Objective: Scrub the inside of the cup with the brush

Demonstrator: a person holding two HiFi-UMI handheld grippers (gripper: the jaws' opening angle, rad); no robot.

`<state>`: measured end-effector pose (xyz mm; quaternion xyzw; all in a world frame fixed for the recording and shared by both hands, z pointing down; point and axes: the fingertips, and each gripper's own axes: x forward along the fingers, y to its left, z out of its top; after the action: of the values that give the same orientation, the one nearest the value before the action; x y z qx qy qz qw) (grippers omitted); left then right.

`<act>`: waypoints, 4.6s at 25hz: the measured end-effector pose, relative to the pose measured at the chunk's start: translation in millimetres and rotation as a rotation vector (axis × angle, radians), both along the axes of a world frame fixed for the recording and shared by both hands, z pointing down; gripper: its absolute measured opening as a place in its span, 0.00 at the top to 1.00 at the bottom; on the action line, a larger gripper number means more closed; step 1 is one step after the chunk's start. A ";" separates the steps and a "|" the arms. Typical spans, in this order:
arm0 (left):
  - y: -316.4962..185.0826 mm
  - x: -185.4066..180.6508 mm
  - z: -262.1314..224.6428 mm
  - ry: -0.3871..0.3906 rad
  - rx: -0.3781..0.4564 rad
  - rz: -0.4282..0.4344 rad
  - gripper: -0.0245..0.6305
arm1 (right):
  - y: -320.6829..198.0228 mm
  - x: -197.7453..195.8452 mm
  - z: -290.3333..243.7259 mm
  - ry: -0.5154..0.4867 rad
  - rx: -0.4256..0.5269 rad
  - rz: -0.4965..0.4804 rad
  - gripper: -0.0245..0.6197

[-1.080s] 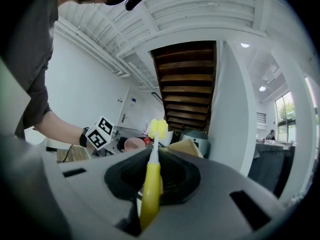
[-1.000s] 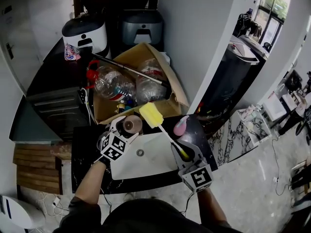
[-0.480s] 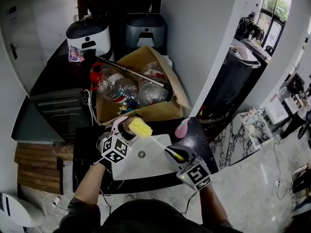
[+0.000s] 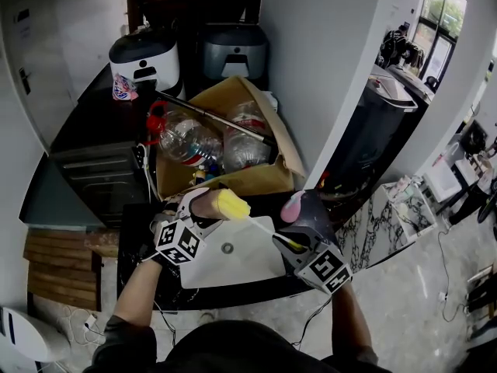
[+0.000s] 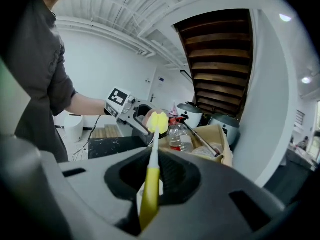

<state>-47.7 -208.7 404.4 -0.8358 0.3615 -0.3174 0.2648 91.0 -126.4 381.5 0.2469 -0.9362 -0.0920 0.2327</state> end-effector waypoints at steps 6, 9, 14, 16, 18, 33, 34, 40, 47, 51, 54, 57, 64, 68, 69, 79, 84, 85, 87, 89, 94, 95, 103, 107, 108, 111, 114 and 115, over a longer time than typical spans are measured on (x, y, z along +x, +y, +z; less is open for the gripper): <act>11.1 9.2 3.6 -0.248 0.070 0.074 0.43 | 6.4 -1.3 -5.7 0.171 0.015 -0.150 0.90; 17.0 15.6 7.8 -0.305 0.076 0.099 0.43 | 4.0 -5.6 -18.8 0.282 0.081 -0.190 0.90; 22.0 19.0 8.9 -0.296 0.069 0.102 0.43 | -10.1 -10.5 -34.3 0.469 0.169 -0.209 0.90; 20.5 17.4 6.3 -0.284 0.063 0.095 0.43 | -15.5 -11.8 -28.0 0.503 0.163 -0.216 0.90; 17.8 15.2 3.9 -0.282 0.058 0.087 0.43 | -18.3 -11.5 -19.3 0.527 0.153 -0.216 0.90; 14.7 17.7 14.6 -0.309 0.020 0.094 0.43 | -24.2 -15.9 -15.2 0.502 0.116 -0.236 0.90; 13.3 16.8 14.2 -0.311 0.018 0.093 0.43 | -23.4 -15.9 -12.6 0.505 0.112 -0.237 0.90; 11.6 16.2 24.6 -0.331 -0.011 0.101 0.43 | -11.9 -25.0 -15.4 0.499 0.125 -0.273 0.90; 15.1 19.7 32.8 -0.340 -0.017 0.116 0.43 | -25.5 -19.7 -14.1 0.530 0.112 -0.265 0.90; 11.0 13.8 31.2 -0.351 -0.021 0.103 0.43 | -19.1 -22.3 -3.4 0.542 0.102 -0.265 0.90; 12.2 14.9 36.8 -0.365 -0.034 0.109 0.43 | -11.5 -30.2 -5.3 0.519 0.104 -0.288 0.90; 14.7 19.4 46.8 -0.365 -0.051 0.120 0.43 | -10.8 -32.8 -5.7 0.512 0.105 -0.299 0.90; 5.0 5.0 48.3 -0.156 -0.122 0.061 0.43 | -10.9 -4.7 -20.7 0.374 0.034 -0.252 0.90; -3.5 -4.8 44.8 0.078 -0.180 -0.003 0.43 | -7.0 11.1 -29.8 0.204 -0.005 -0.183 0.90; -5.3 -6.5 44.2 0.146 -0.196 -0.018 0.43 | -6.3 14.3 -33.7 0.149 -0.004 -0.161 0.90; 1.4 -5.8 37.7 0.840 -0.283 -0.090 0.43 | -2.7 68.7 -82.3 -0.501 0.197 0.294 0.90; 4.5 -5.5 61.2 0.951 -0.315 -0.135 0.43 | 3.6 78.2 -76.8 -0.532 0.208 0.350 0.90; 3.7 -5.3 64.1 0.949 -0.310 -0.138 0.43 | 4.3 77.9 -76.6 -0.529 0.207 0.346 0.90; 1.0 -4.9 71.1 0.944 -0.303 -0.143 0.43 | 3.5 77.6 -75.7 -0.527 0.201 0.344 0.90; -0.4 -3.0 82.9 0.938 -0.316 -0.146 0.43 | 1.4 77.6 -73.8 -0.527 0.197 0.351 0.90; -2.2 3.3 124.4 0.904 -0.362 -0.167 0.43 | -4.3 78.3 -64.4 -0.524 0.174 0.363 0.90; -3.4 3.9 134.4 0.898 -0.373 -0.174 0.43 | -6.5 79.5 -62.0 -0.521 0.169 0.367 0.90; -10.8 11.7 223.8 0.824 -0.462 -0.217 0.43 | -25.6 89.4 -43.2 -0.494 0.137 0.390 0.90; -14.5 16.8 262.9 0.798 -0.512 -0.234 0.43 | -31.3 95.7 -32.8 -0.471 0.118 0.400 0.90; -16.0 17.9 271.8 0.793 -0.522 -0.239 0.43 | -32.4 97.8 -29.9 -0.465 0.113 0.403 0.90; -24.0 21.3 299.5 0.766 -0.553 -0.252 0.43 | -38.9 103.8 -21.2 -0.451 0.102 0.412 0.90; -35.2 23.8 328.0 0.735 -0.579 -0.271 0.43 | -46.7 106.4 -12.8 -0.448 0.094 0.416 0.90; -38.8 23.9 335.9 0.731 -0.584 -0.280 0.43 | -48.7 106.6 -10.5 -0.446 0.093 0.415 0.90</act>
<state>-23.8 -247.5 740.4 -0.8753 0.4354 -0.1236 -0.1703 197.6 -175.1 371.0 0.4572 -0.8886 -0.0287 0.0238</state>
